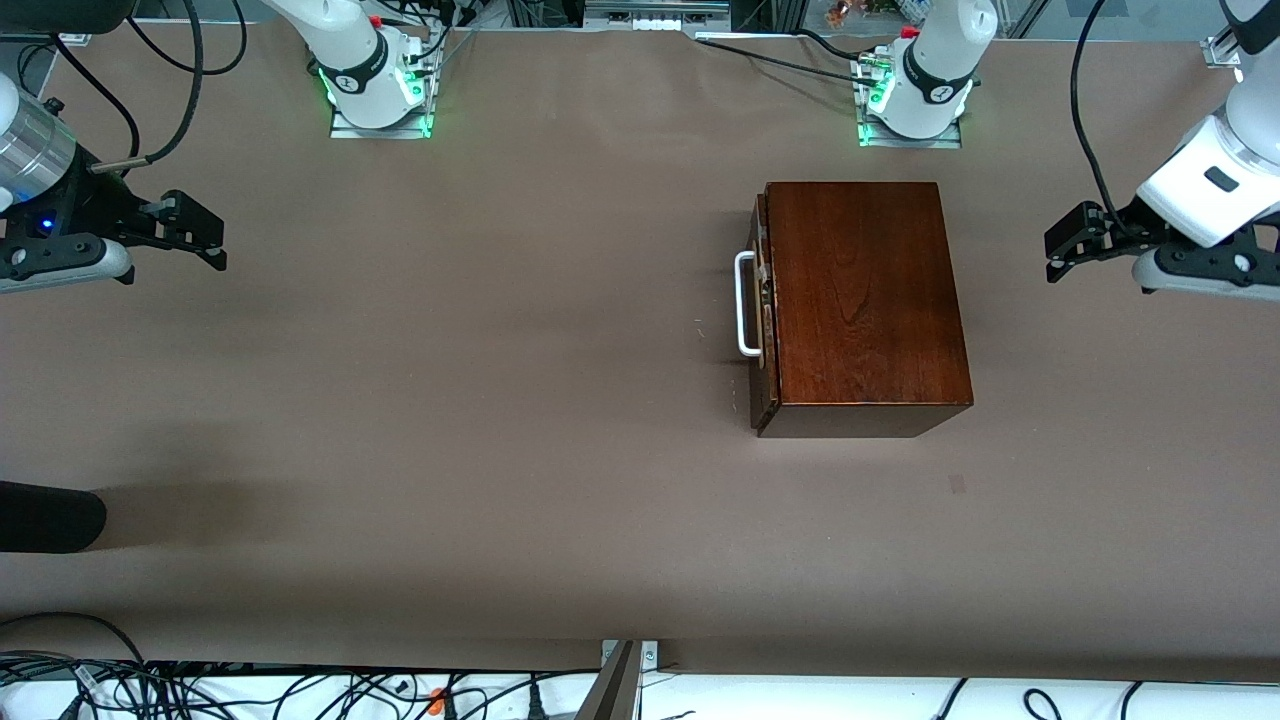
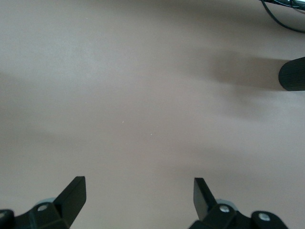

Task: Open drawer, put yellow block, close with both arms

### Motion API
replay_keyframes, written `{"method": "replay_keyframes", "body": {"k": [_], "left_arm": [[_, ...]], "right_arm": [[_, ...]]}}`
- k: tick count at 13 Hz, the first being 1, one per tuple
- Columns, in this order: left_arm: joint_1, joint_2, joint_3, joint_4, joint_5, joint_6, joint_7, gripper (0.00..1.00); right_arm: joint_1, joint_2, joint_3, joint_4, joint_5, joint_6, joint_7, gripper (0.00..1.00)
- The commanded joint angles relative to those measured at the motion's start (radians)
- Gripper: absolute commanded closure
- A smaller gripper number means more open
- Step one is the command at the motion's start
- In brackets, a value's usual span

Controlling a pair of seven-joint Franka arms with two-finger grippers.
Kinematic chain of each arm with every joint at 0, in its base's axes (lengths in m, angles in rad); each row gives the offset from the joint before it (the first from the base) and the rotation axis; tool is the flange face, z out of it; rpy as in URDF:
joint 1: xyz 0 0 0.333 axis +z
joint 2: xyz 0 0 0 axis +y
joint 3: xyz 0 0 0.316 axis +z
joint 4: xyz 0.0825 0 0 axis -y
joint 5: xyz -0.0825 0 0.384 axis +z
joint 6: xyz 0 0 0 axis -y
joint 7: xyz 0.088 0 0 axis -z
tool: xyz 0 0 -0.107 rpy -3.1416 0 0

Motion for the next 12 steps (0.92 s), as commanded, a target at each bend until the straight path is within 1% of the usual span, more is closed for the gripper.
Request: {"method": "replay_keyframes", "body": {"k": [1, 4, 9, 12], "left_arm": [[-0.010, -0.075, 0.012, -0.126, -0.010, 0.058, -0.021, 0.00], [-0.007, -0.050, 0.006, -0.094, -0.010, 0.030, -0.031, 0.00], [-0.010, -0.046, 0.001, -0.087, -0.004, -0.004, -0.025, 0.00], [-0.016, -0.029, -0.004, -0.061, -0.003, -0.007, -0.025, 0.00]], "right_arm": [[-0.001, 0.003, 0.001, 0.016, -0.014, -0.006, 0.001, 0.00], [0.000, 0.003, 0.001, 0.016, -0.012, -0.007, 0.001, 0.00], [0.002, 0.003, 0.003, 0.016, -0.011, -0.007, 0.001, 0.00], [0.007, 0.004, 0.007, 0.016, -0.011, -0.014, 0.000, 0.00]]}}
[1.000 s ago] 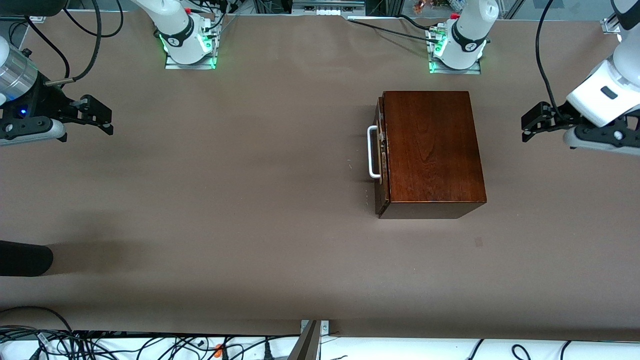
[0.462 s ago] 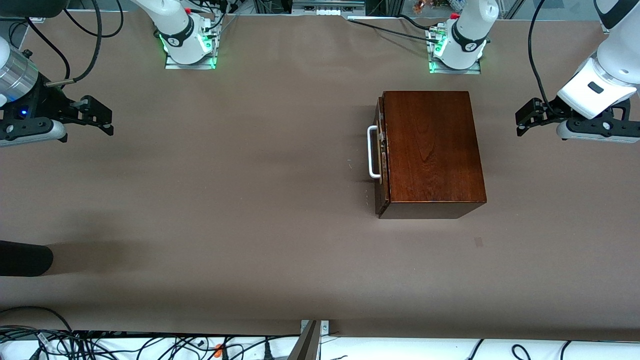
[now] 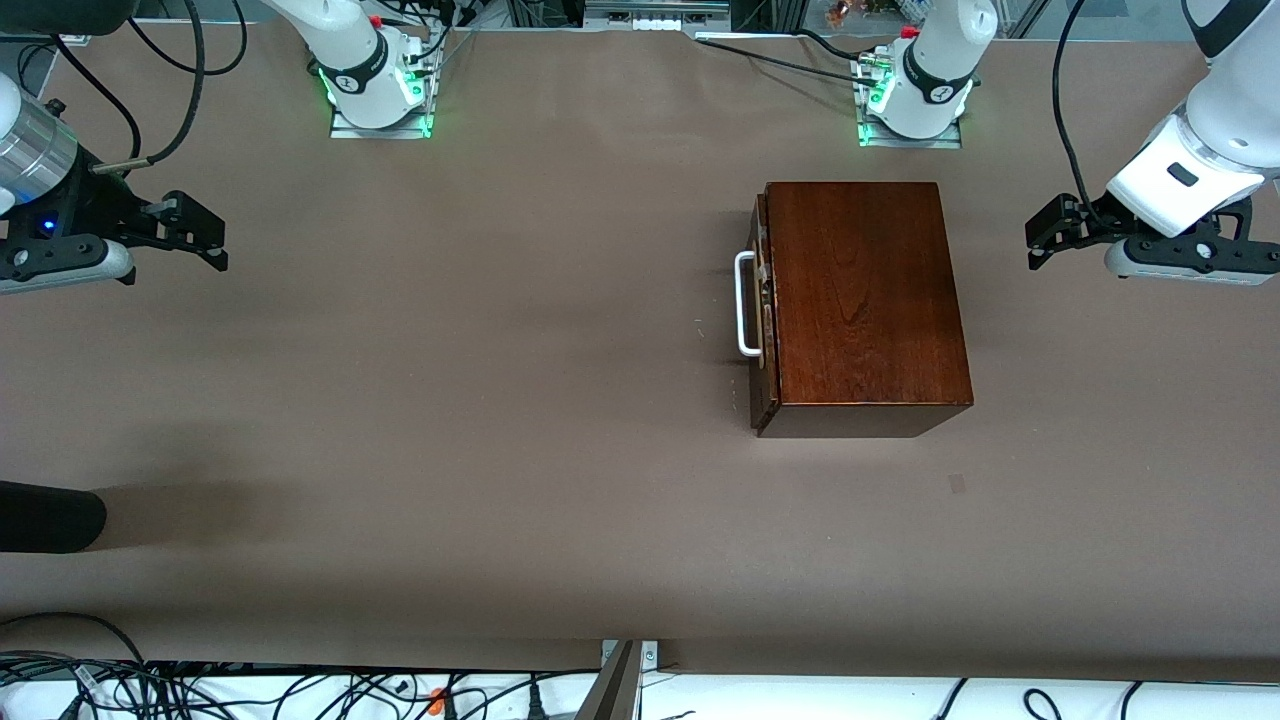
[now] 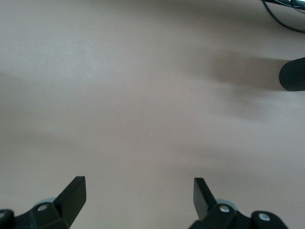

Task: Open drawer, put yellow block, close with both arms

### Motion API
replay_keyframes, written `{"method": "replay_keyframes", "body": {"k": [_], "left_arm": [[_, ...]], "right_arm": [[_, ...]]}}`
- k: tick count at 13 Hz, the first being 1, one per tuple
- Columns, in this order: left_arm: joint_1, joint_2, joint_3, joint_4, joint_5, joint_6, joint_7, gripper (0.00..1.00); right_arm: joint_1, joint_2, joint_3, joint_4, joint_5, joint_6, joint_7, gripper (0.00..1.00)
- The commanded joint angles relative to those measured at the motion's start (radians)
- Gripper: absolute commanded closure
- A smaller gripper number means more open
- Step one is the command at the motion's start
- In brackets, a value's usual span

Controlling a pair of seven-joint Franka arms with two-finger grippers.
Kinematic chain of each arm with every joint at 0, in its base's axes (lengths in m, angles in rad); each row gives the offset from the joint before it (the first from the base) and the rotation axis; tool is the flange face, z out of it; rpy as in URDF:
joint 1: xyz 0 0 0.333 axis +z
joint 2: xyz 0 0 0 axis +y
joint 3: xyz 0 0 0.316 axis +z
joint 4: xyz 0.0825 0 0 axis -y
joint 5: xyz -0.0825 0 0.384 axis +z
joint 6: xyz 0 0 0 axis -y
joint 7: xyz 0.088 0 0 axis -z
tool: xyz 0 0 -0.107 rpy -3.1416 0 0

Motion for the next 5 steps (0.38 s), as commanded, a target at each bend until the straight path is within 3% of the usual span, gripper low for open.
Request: {"method": "replay_keyframes", "body": {"k": [1, 5], "left_arm": [[-0.010, 0.016, -0.002, 0.039, -0.003, -0.023, -0.007, 0.00], [-0.015, 0.025, -0.005, 0.053, -0.003, -0.038, -0.014, 0.00]], "right_arm": [[0.005, 0.002, 0.005, 0.016, -0.009, -0.010, 0.000, 0.00], [0.005, 0.003, 0.005, 0.016, -0.006, -0.004, 0.000, 0.00]]}}
